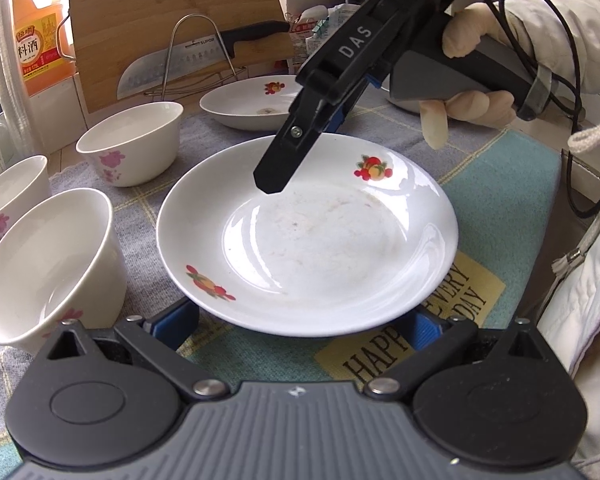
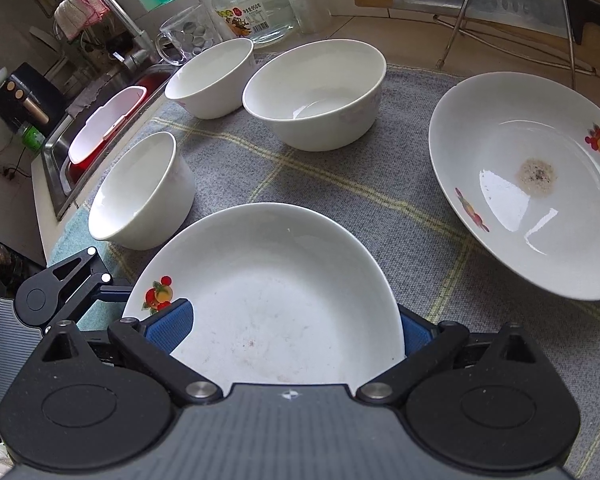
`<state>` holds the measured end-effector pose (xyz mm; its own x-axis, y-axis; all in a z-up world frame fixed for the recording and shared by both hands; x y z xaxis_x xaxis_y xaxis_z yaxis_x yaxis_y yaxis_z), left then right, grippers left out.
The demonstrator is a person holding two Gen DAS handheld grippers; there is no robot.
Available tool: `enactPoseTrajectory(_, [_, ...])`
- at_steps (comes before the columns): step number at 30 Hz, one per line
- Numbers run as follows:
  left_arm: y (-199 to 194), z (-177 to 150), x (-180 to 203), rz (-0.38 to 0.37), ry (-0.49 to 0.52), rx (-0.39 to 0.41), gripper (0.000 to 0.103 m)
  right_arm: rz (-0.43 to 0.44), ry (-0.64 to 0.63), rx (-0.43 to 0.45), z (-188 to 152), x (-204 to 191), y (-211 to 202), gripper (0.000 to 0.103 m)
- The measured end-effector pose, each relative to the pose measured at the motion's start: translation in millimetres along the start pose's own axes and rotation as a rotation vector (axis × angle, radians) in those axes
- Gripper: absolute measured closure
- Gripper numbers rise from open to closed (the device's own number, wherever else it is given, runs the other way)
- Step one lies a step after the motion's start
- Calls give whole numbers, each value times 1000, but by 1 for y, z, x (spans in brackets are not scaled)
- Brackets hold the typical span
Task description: Organize plates and bowls
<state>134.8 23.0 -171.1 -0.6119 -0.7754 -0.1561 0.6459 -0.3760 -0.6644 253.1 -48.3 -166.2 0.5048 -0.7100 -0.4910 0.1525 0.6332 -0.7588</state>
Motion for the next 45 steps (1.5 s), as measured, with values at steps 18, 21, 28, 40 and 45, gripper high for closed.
enactPoseTrajectory(18, [0,2,-2,-14,30,4,0,64,-39,-84,2,-2,7,0])
enactPoseTrajectory(21, [1,2,-1,-21,29,5,0,73,-41,-102,-1,-3,4,0])
enactPoseTrajectory(28, [4,4,2,-38,38,9,0,77,-36,-123,-6,-3,1,0])
enactPoseTrajectory(40, [5,7,3,-52,41,-9,0,99,11,-99,-7,-2,-6,0])
enactPoseTrajectory(45, [5,10,5,-65,35,-18,0,101,19,-93,-9,-3,-9,0])
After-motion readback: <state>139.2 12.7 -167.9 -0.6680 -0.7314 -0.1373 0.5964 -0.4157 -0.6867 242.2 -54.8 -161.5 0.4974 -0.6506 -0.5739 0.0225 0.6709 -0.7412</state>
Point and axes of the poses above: each gripper's, at about its wrist camera, not at the fingertips, and y roughly the way its jaws point, x to its right, z to its top, the point moved 10 cm from there along y, roughly the way its jaws point, and after that the axes turned 10 degrees about z, right-handed, at the moved point
